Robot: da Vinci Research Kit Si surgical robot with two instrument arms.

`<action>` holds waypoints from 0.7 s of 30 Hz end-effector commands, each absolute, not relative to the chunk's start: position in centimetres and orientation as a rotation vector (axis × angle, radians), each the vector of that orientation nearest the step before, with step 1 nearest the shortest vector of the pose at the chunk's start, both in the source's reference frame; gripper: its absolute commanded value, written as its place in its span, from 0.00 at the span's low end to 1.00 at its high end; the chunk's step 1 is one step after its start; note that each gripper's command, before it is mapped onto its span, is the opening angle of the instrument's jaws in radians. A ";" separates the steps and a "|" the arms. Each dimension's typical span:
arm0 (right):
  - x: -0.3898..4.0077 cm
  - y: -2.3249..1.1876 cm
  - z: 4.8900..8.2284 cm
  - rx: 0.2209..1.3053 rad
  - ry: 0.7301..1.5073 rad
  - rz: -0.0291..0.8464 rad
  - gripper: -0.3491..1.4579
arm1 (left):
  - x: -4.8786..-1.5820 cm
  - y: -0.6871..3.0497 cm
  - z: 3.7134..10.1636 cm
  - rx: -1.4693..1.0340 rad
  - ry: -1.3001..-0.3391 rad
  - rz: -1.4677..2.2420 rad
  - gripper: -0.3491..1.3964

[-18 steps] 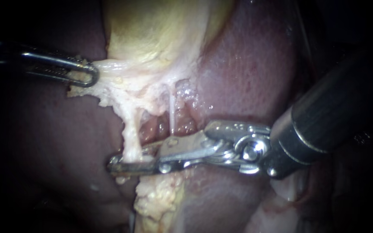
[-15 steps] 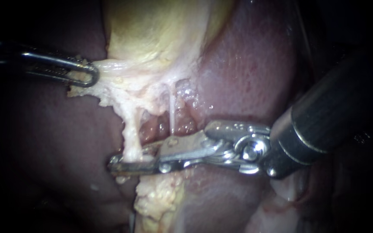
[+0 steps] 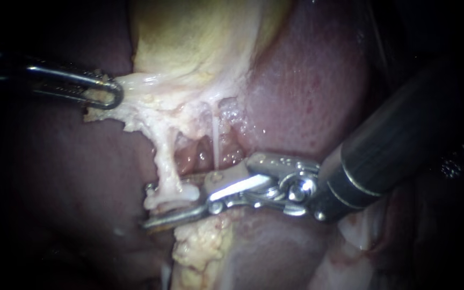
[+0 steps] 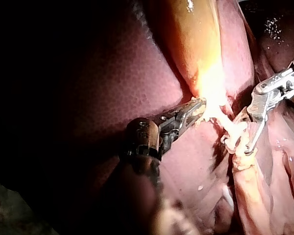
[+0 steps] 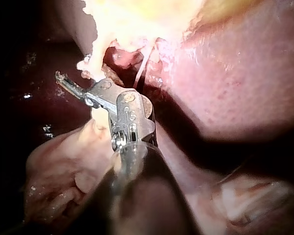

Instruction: Going back second clip left tube

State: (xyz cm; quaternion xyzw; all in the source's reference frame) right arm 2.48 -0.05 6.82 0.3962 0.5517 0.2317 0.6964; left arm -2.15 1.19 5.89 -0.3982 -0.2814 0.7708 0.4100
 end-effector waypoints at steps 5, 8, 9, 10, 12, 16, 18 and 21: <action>2.46 0.08 7.07 0.745 1.263 0.471 0.47 | -2.15 1.19 5.89 -1.003 -0.710 1.941 0.00; 2.44 0.15 7.16 0.682 1.273 0.451 0.47 | -2.16 1.19 5.89 -1.003 -0.710 1.941 0.00; 2.43 0.17 7.18 0.669 1.277 0.439 0.47 | -2.16 1.19 5.89 -1.003 -0.710 1.941 0.00; 2.42 0.18 7.20 0.660 1.280 0.432 0.47 | -2.16 1.19 5.89 -1.003 -0.710 1.941 0.00; 2.40 0.19 7.22 0.642 1.285 0.415 0.47 | -2.16 1.19 5.89 -1.003 -0.710 1.941 0.00; 2.36 0.19 7.21 0.618 1.289 0.402 0.47 | -2.15 1.19 5.89 -1.003 -0.710 1.941 0.00; 2.30 0.18 7.19 0.613 1.290 0.397 0.47 | -2.15 1.19 5.89 -1.003 -0.710 1.942 0.00; 2.18 0.16 7.17 0.594 1.292 0.387 0.47 | -2.15 1.18 5.88 -1.003 -0.710 1.942 0.00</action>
